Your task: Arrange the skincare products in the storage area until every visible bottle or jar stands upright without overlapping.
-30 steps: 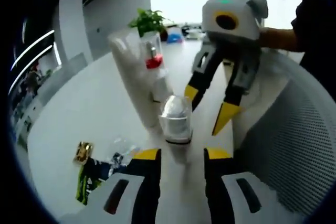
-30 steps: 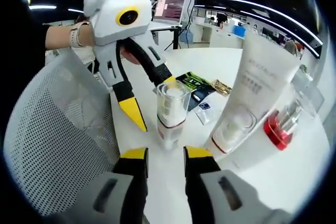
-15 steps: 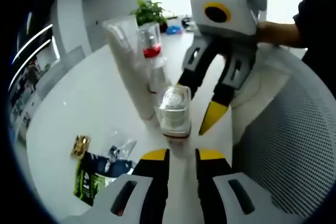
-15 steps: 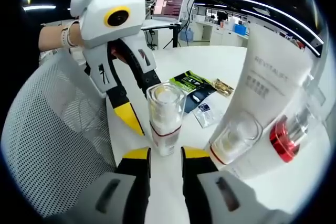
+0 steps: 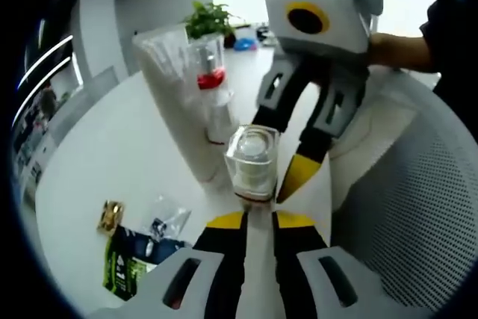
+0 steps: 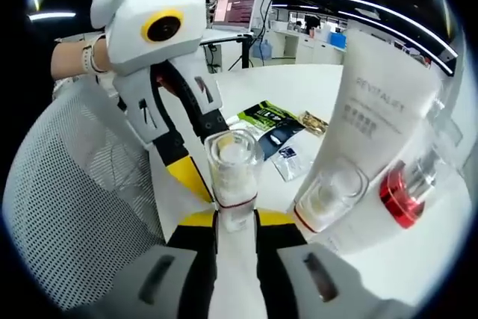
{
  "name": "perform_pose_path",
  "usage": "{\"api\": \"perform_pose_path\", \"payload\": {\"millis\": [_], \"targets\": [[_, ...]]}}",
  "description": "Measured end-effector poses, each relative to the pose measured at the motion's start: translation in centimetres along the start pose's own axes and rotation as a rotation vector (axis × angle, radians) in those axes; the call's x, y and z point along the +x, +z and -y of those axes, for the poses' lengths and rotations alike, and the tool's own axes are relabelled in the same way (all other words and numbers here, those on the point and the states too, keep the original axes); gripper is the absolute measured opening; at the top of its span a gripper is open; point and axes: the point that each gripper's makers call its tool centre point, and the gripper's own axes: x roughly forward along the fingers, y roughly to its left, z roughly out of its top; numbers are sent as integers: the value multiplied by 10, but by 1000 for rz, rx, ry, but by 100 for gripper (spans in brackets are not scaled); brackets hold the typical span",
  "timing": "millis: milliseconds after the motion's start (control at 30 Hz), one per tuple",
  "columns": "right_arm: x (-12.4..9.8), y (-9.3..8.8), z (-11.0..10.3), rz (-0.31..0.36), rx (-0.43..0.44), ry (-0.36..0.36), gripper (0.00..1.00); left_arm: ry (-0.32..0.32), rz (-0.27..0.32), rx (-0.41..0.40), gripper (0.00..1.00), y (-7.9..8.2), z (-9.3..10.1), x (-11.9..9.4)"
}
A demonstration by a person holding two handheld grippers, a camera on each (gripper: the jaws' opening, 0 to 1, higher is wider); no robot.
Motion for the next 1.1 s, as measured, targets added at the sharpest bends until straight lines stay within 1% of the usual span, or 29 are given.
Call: {"api": "perform_pose_path", "payload": {"millis": [200,267,400,467,500,533,567,633,700,767,800,833,900,967,1033,1100], "targets": [[-7,-6,1,-1,5,-3,17,-3,3,2,11,5,1,5],[-8,-7,2,4,21,-9,17,-4,6,4,11,6,2,7],[-12,-11,3,8,9,-15,15,-9,9,8,11,9,3,9],[-15,-16,5,-14,14,-23,1,1,-3,20,11,9,2,11],[-15,-8,14,30,-4,-50,1,-8,2,24,9,10,2,12],[-17,-9,13,27,44,-37,2,-14,4,16,8,11,3,13],[-18,-12,13,18,55,-36,3,-14,16,15,8,14,4,14],[-19,-12,12,13,39,-41,4,-20,22,15,8,17,5,18],[-20,-13,10,13,42,-39,5,-29,29,18,8,19,7,21],[-20,-16,11,-9,27,-46,5,-34,21,26,7,19,8,23],[-21,-20,13,-33,15,-57,6,-35,18,30,7,19,8,23],[-22,-24,14,-45,18,-62,7,-32,13,26,7,17,6,23],[-22,-27,14,-52,27,-66,9,-21,7,17,8,14,1,23],[-23,-28,16,-50,43,-76,10,7,-6,26,10,12,-5,22],[-23,-30,19,-56,47,-98,11,16,-8,29,13,12,-8,22],[-25,-34,26,-80,39,-128,12,20,-1,28,14,14,-10,23]]}}
